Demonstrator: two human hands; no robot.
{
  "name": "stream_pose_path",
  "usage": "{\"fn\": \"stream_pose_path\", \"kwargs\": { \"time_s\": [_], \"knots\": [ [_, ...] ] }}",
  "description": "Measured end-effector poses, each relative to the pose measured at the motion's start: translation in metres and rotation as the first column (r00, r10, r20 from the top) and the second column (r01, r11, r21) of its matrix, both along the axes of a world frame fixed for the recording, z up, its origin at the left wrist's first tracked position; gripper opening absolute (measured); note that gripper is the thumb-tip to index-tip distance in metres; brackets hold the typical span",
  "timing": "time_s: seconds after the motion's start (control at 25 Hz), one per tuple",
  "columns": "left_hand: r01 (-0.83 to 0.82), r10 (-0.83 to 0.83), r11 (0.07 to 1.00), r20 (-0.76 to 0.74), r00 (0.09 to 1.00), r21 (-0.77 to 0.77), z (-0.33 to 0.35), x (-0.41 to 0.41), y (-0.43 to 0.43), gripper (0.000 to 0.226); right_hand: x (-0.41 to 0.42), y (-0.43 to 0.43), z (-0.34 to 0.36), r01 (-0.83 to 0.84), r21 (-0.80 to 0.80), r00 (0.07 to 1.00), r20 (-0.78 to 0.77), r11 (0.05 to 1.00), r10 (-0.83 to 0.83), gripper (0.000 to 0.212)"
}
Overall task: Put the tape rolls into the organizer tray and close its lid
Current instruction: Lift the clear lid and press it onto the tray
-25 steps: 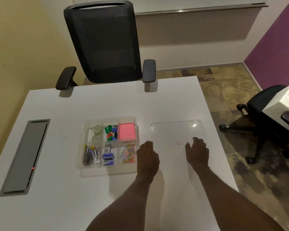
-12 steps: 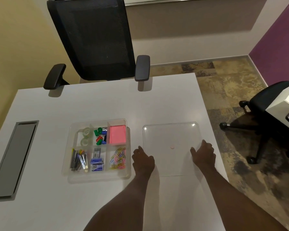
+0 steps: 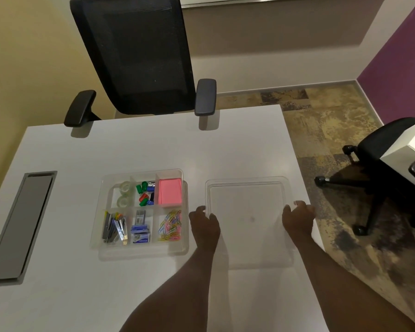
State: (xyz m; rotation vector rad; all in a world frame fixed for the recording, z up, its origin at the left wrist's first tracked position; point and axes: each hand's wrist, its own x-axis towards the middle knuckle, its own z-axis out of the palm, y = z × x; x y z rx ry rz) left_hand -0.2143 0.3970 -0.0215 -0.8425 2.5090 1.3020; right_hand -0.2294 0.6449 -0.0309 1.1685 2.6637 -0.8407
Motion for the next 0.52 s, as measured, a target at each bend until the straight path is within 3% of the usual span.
{"fn": "stream_pose_path", "kwargs": {
  "time_s": [0.16, 0.32, 0.52],
  "knots": [
    [-0.105, 0.105, 0.994, -0.255, 0.961, 0.014, 0.032, -0.009, -0.004, 0.031, -0.016, -0.019, 0.025, 0.084, -0.072, 0.984, -0.154, 0.994, -0.095, 0.032],
    [-0.193, 0.194, 0.980, -0.410, 0.891, 0.044, 0.065, -0.023, -0.047, 0.026, -0.036, -0.055, 0.055, -0.084, -0.048, 0.941, -0.334, 0.995, 0.063, 0.026],
    [-0.296, 0.291, 0.952, -0.512, 0.808, 0.074, 0.103, -0.027, -0.135, 0.022, -0.055, -0.120, 0.097, -0.245, 0.031, 0.805, -0.551, 0.969, 0.221, 0.024]
  ]
}}
